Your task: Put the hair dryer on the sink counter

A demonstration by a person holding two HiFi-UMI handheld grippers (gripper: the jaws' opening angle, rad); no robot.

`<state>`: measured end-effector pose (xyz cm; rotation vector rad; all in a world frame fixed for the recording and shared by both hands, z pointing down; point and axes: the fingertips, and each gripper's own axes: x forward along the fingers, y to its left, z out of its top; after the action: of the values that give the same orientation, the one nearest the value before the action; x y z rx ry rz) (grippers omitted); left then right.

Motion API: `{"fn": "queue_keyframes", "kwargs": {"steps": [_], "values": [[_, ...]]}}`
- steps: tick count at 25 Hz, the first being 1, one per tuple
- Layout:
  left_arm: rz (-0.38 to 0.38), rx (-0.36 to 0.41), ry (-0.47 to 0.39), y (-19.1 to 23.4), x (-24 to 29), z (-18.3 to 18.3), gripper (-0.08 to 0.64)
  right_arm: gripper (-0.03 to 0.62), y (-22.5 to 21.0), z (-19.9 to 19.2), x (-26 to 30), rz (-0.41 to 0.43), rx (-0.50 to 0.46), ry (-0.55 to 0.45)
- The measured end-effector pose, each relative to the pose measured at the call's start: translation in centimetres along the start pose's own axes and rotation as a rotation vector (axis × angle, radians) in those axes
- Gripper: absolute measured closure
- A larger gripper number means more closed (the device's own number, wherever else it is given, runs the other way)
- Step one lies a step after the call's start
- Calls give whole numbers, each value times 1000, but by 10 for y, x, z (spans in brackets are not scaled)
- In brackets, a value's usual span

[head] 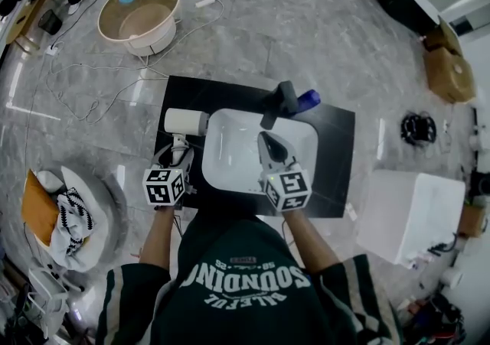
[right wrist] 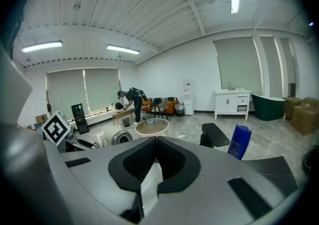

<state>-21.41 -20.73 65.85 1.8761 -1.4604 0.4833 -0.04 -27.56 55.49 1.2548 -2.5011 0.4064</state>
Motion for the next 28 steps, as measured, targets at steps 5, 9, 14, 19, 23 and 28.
{"fn": "queue_keyframes", "kwargs": {"steps": [5, 9, 14, 19, 23, 28], "values": [[1, 4, 35, 7, 19, -9, 339, 591, -8, -4, 2, -19, 9, 20], [7, 10, 62, 14, 38, -7, 339, 591, -16, -8, 1, -42, 21, 32], [9, 21, 78, 23, 66, 1, 339, 591, -23, -15, -2, -75, 42, 47], [10, 25, 82, 29, 91, 15, 339, 591, -27, -22, -6, -103, 62, 68], [14, 20, 83, 35, 107, 25, 339, 591, -29, -27, -9, -123, 74, 81], [16, 26, 99, 42, 124, 33, 339, 591, -31, -34, -16, -151, 87, 96]]}}
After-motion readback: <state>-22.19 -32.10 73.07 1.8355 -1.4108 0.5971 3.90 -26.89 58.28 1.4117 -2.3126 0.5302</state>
